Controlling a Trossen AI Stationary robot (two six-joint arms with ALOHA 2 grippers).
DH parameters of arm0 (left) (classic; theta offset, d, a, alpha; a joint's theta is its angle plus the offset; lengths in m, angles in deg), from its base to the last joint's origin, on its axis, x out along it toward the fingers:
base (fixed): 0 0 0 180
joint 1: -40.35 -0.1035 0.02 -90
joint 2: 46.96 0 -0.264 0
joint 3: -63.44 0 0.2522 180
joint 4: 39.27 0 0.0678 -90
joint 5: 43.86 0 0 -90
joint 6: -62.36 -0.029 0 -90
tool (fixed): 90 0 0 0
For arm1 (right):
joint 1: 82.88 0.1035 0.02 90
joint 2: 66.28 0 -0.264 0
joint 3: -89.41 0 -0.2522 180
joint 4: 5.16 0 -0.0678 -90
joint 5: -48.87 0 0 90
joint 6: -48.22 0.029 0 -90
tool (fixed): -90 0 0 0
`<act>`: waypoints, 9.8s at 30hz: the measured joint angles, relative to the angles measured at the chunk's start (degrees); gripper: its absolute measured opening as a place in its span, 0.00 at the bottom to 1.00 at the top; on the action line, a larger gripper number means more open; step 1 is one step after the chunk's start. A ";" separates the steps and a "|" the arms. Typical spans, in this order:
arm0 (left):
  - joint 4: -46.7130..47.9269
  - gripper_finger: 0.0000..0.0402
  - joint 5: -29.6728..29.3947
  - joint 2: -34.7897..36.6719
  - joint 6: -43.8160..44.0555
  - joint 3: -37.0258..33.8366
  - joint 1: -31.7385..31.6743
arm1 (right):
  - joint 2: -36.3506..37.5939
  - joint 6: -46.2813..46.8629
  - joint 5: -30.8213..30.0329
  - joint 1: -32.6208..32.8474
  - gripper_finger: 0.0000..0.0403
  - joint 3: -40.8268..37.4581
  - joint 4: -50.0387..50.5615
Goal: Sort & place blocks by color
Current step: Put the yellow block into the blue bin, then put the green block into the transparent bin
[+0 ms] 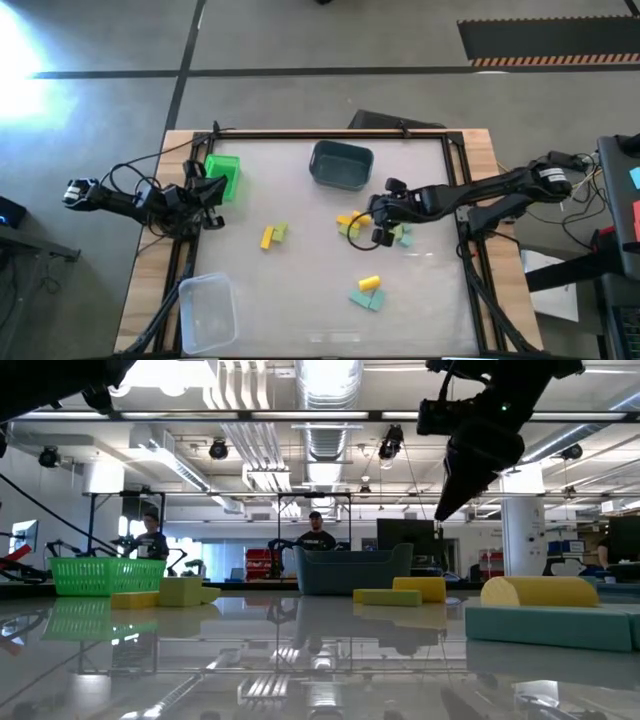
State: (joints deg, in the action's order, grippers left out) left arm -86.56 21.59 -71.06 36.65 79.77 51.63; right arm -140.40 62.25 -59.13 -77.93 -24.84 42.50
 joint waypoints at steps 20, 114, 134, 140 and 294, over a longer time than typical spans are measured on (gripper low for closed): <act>-0.02 0.03 0.02 0.27 -0.15 0.02 -0.04 | -16.18 0.38 0.01 -2.25 0.64 -0.20 -6.33; 0.23 0.03 0.02 -0.02 -0.12 -0.22 -0.02 | -38.12 -26.56 8.96 -29.64 0.40 35.28 1.30; 0.86 0.02 -6.40 -10.64 10.45 3.74 0.01 | -13.02 -13.34 8.77 -10.55 0.14 21.21 -3.18; 7.40 0.02 -8.76 -19.04 18.81 10.21 -0.04 | -5.18 -12.56 5.95 -0.58 0.07 9.67 -15.62; 131.71 0.29 28.10 -69.40 90.49 76.37 44.08 | 12.40 -21.59 1.47 5.66 0.02 -7.28 -25.21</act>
State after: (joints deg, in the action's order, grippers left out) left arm 45.15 49.68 -140.45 127.14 156.14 95.71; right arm -127.99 40.66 -57.66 -72.27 -32.12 17.29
